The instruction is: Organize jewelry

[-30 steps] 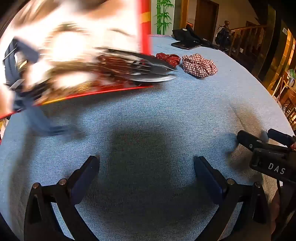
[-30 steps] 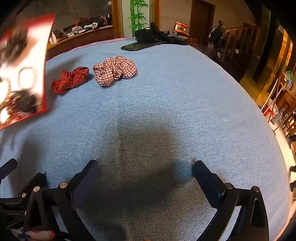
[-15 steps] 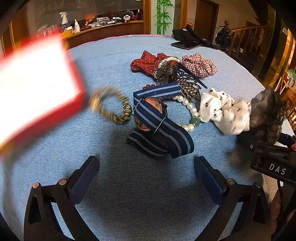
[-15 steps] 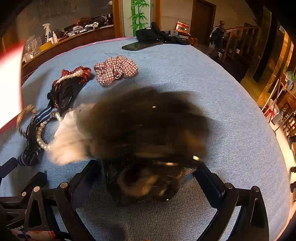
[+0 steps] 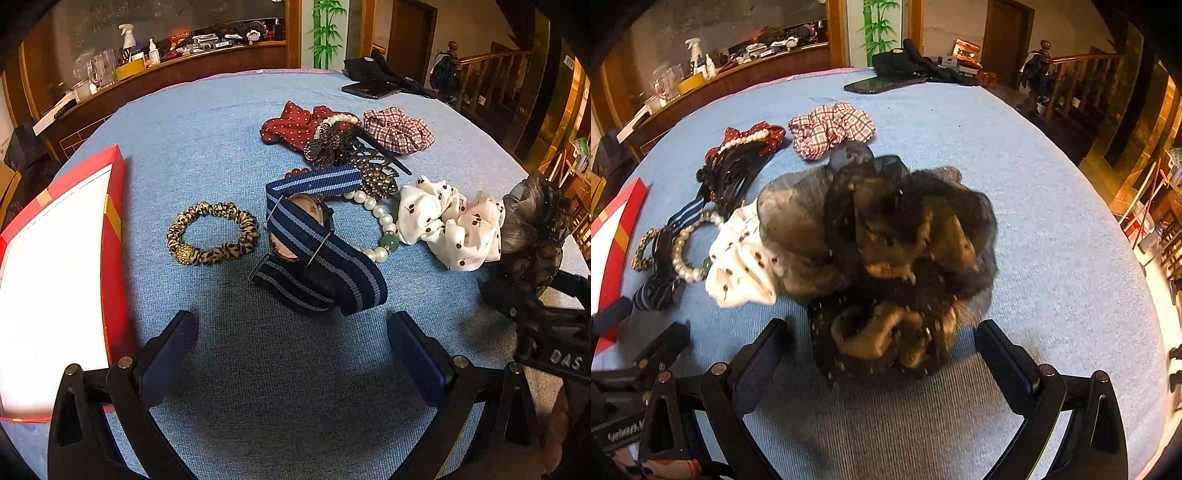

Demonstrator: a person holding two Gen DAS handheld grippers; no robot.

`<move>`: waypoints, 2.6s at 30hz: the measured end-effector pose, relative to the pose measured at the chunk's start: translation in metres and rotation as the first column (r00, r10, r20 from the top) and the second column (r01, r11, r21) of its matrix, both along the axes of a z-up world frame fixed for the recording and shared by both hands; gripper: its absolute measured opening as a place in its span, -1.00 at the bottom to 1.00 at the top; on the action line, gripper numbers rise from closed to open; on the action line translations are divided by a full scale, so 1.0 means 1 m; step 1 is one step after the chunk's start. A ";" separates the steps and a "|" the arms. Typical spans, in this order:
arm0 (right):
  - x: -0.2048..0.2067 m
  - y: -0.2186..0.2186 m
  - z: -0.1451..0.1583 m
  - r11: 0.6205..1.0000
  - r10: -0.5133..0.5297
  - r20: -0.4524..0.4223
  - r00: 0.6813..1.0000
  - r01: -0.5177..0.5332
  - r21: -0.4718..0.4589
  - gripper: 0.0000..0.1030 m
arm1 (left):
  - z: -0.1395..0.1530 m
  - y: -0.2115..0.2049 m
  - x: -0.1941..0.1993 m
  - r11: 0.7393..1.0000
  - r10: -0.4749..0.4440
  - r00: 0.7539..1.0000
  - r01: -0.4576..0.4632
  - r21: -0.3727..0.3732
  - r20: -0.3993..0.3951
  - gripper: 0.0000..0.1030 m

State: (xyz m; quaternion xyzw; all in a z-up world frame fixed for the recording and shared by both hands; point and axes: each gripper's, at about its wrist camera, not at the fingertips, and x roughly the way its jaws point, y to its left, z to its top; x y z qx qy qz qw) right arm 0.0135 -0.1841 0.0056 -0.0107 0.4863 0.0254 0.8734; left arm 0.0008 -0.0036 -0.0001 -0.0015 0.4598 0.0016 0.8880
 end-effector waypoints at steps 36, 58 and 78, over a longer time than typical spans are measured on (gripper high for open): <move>-0.073 -0.014 0.080 0.992 0.038 0.266 0.963 -0.068 0.106 0.80 | 0.081 0.027 -0.093 1.000 0.015 0.955 -0.017 0.004 0.297 1.00; -0.062 -0.016 0.071 0.990 0.033 0.226 0.974 -0.063 0.124 0.80 | 0.070 0.021 -0.084 0.999 0.008 0.968 -0.019 0.044 0.251 1.00; -0.047 -0.021 0.059 0.987 0.021 0.186 0.982 -0.050 0.150 0.80 | 0.060 0.019 -0.076 0.997 0.006 0.977 -0.022 0.073 0.214 1.00</move>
